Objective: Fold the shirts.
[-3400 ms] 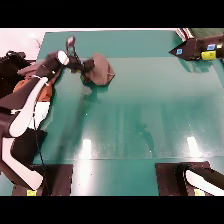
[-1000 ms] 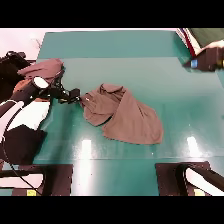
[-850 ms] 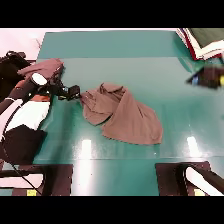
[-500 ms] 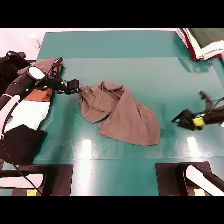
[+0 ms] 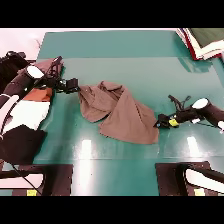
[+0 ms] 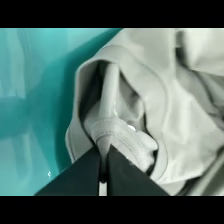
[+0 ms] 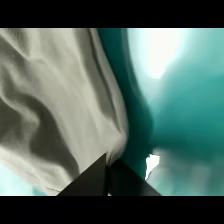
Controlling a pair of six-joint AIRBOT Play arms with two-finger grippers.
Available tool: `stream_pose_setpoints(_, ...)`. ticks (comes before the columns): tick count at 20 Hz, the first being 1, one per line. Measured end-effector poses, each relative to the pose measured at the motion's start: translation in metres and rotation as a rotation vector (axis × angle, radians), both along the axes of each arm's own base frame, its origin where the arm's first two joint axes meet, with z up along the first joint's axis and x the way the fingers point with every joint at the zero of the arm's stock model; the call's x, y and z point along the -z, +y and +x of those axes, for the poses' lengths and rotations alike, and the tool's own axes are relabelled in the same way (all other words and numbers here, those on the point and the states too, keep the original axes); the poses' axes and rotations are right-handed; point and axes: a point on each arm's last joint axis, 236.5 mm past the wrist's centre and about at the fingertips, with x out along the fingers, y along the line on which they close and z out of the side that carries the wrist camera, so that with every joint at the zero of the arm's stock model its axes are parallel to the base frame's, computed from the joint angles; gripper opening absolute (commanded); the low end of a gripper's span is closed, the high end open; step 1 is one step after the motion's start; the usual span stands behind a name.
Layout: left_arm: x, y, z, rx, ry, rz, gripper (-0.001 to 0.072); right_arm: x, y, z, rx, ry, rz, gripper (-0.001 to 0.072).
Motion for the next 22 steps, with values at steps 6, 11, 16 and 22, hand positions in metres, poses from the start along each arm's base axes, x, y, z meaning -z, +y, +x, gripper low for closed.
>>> stream_pose_setpoints(6, -0.221, 0.037, -0.007, -0.019, -0.547, 0.173, 0.0028, -0.199, -0.039, 0.075, 0.013, -0.540, -0.108, 0.0012)
stream_pose_setpoints(11, -0.431, 0.061, -0.128, -0.093, -1.042, 0.215, 0.0028, -0.413, -0.075, 0.043, 0.125, -1.049, -0.290, 0.0012)
stream_pose_setpoints(16, -0.506, 0.074, -0.232, -0.135, -1.270, 0.215, 0.0028, -0.505, -0.095, -0.010, 0.235, -1.229, -0.454, 0.0012)
stream_pose_setpoints(22, -0.469, 0.063, -0.225, -0.063, -1.108, 0.219, 0.0028, -0.520, -0.112, 0.001, 0.256, -1.187, -0.473, 0.0012)
